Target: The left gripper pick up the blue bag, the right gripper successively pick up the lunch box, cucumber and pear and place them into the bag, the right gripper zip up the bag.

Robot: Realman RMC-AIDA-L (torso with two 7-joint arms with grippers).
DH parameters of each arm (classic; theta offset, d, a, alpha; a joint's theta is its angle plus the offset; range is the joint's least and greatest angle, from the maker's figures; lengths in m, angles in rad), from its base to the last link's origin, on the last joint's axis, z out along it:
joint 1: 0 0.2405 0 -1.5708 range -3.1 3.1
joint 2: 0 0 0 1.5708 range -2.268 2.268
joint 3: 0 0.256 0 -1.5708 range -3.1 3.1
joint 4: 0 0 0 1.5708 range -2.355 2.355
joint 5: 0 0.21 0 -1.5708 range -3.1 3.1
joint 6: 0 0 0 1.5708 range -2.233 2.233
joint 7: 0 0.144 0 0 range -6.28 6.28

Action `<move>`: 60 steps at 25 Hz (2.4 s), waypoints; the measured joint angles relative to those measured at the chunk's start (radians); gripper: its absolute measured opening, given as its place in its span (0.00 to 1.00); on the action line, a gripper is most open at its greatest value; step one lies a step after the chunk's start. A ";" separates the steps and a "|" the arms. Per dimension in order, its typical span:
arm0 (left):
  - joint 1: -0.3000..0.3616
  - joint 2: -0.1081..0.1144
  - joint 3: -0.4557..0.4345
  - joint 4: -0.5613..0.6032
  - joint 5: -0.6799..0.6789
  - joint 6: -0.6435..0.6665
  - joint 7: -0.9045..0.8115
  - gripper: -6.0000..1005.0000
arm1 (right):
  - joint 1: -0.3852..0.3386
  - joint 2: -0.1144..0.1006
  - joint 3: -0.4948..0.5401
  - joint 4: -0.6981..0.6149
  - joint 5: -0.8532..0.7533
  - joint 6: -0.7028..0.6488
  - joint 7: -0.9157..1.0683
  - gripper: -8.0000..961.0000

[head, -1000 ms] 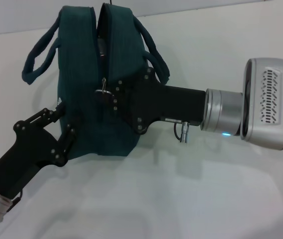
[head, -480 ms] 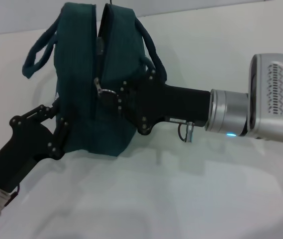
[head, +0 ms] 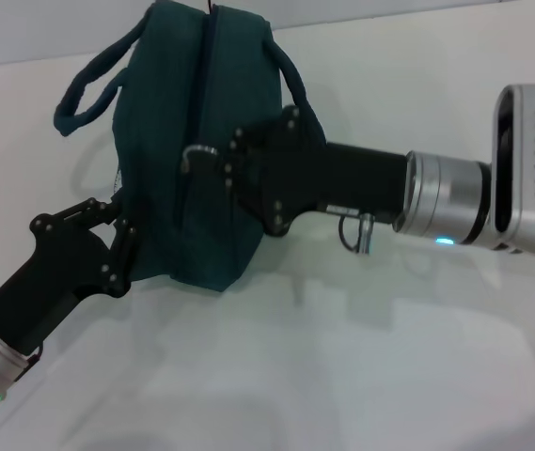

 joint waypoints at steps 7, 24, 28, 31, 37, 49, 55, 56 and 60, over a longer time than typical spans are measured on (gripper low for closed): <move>-0.012 0.003 0.001 -0.001 0.028 -0.031 0.001 0.10 | -0.012 0.009 0.031 0.002 0.007 0.004 -0.089 0.02; -0.007 0.004 -0.002 -0.004 0.037 -0.100 -0.004 0.08 | -0.043 0.012 0.078 0.000 0.111 0.005 -0.179 0.02; -0.002 0.005 -0.004 -0.006 0.036 -0.100 -0.010 0.08 | -0.048 0.011 0.107 0.001 0.113 0.005 -0.180 0.02; 0.004 0.008 -0.001 -0.007 0.039 -0.095 -0.018 0.08 | -0.050 0.010 0.122 0.002 0.114 0.006 -0.180 0.02; 0.010 0.013 0.001 -0.080 0.115 0.041 -0.059 0.08 | -0.064 0.009 0.150 0.023 0.115 -0.019 -0.182 0.02; -0.023 0.018 0.002 -0.174 0.227 0.111 -0.176 0.08 | -0.121 0.013 0.105 0.021 0.109 -0.149 -0.259 0.02; -0.029 0.020 -0.005 -0.178 0.223 0.127 -0.206 0.07 | -0.122 0.015 0.087 0.023 0.112 -0.155 -0.296 0.02; -0.029 0.019 -0.005 -0.179 0.214 0.128 -0.224 0.07 | -0.122 0.015 0.085 0.023 0.112 -0.154 -0.297 0.02; -0.043 0.027 0.002 -0.189 0.217 0.140 -0.320 0.07 | -0.114 0.015 0.083 0.026 0.112 -0.147 -0.298 0.02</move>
